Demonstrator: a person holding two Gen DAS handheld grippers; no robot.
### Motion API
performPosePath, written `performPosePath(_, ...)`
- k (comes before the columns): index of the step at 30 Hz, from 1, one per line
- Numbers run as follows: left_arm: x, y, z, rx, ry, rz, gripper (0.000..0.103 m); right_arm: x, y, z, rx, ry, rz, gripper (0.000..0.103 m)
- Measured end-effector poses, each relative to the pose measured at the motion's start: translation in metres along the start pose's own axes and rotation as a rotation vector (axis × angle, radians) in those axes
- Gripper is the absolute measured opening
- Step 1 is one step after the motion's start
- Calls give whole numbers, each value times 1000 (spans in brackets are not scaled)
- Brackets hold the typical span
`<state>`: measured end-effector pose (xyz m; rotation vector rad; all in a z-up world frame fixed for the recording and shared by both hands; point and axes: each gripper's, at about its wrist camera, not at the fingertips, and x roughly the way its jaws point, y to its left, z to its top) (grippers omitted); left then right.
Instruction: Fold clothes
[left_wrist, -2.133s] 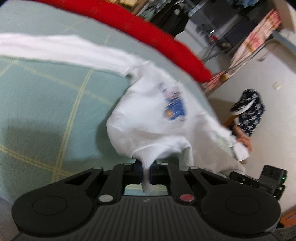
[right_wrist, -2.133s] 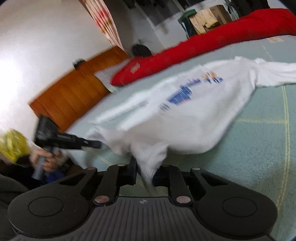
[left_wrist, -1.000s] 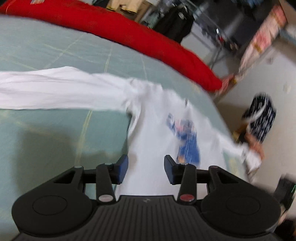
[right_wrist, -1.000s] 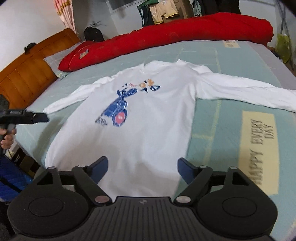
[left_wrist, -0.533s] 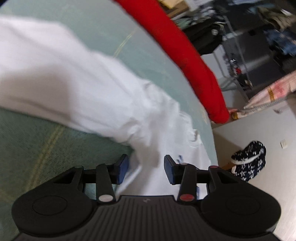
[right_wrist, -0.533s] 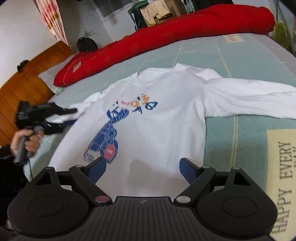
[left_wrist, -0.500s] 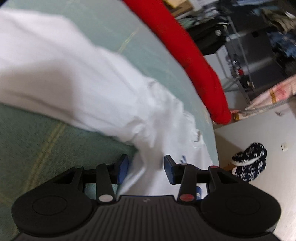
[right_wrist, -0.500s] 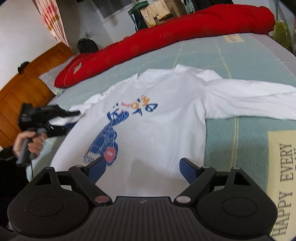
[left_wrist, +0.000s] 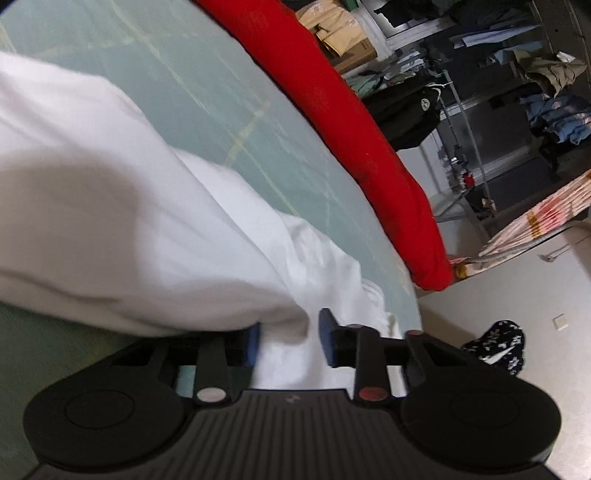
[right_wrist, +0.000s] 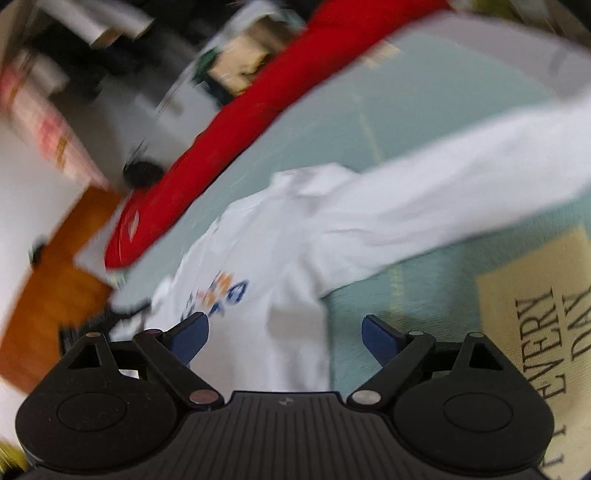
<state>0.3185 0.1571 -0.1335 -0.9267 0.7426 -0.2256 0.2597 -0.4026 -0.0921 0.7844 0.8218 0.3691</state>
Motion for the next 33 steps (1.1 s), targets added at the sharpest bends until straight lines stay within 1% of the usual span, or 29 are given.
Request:
performPosePath(1, 0, 1, 1, 4, 0, 6, 21, 4, -6, 4, 34, -12, 7, 93)
performPosePath(3, -2, 2, 2, 16, 0, 24, 20, 12, -12, 12, 63, -49, 17, 93)
performPosePath(4, -3, 0, 3, 30, -10, 35, 17, 15, -15, 16, 78, -68, 22, 93)
performPosePath(5, -4, -1, 4, 44, -19, 46, 15, 19, -15, 19, 76, -82, 16, 93)
performPosePath(6, -5, -3, 6, 58, -29, 58, 13, 23, -13, 22, 49, -97, -6, 92)
performPosePath(8, -9, -8, 9, 92, -34, 95, 10, 31, -7, 25, -26, -132, -61, 79)
performPosePath(9, -11, -12, 13, 109, -40, 114, 9, 34, -5, 28, -65, -143, -104, 60)
performPosePath(10, -14, -14, 17, 126, -53, 132, 9, 36, -3, 30, -105, -151, -156, 35)
performPosePath(11, -17, -16, 20, 144, -65, 150, 9, 37, -3, 34, -133, -165, -204, 28)
performPosePath(12, -20, -18, 23, 160, -76, 168, 8, 35, -4, 40, -154, -185, -247, 24)
performPosePath(13, -24, -14, 26, 153, -70, 173, 8, 32, -6, 44, -166, -210, -285, 23)
performPosePath(14, -27, -11, 28, 147, -64, 179, 8, 29, -9, 48, -155, -220, -298, 23)
performPosePath(15, -31, -9, 31, 140, -58, 183, 8, 26, -13, 51, -131, -219, -297, 25)
performPosePath(17, -41, -8, 25, 133, -45, 162, 8, 20, -14, 50, -90, -200, -273, 28)
performPosePath(18, -45, -8, 21, 130, -39, 145, 8, 17, -12, 45, -82, -181, -250, 37)
performPosePath(19, -51, -7, 15, 118, -32, 120, 10, 11, -11, 39, -77, -165, -223, 51)
performPosePath(20, -57, -5, 10, 102, -20, 91, 16, 6, -10, 32, -66, -153, -196, 57)
performPosePath(21, -59, -1, 5, 84, -4, 79, 20, 2, -11, 24, -44, -138, -160, 66)
performPosePath(22, -61, 2, 0, 66, 12, 67, 26, -2, -13, 16, -14, -120, -126, 68)
performPosePath(23, -62, 6, -5, 49, 28, 56, 27, -3, -16, 11, 13, -105, -99, 68)
performPosePath(25, -56, 11, -11, 38, 59, 67, 27, 0, -19, 4, 48, -101, -64, 72)
performPosePath(28, -41, 16, -14, -4, 64, 51, 27, 11, -18, 7, 55, -112, -57, 72)
performPosePath(29, -39, 14, -14, 12, 62, 58, 26, 16, -16, 9, 50, -115, -56, 72)
performPosePath(30, -36, 11, -13, 27, 59, 65, 23, 20, -15, 11, 45, -118, -55, 72)
performPosePath(31, -33, 9, -12, 43, 56, 72, 20, 25, -13, 13, 40, -121, -54, 67)
performPosePath(32, -31, 6, -12, 59, 53, 79, 6, 28, -11, 15, 20, -123, -66, 60)
performPosePath(33, -28, 4, -11, 74, 50, 85, 2, 30, -9, 16, -8, -127, -89, 40)
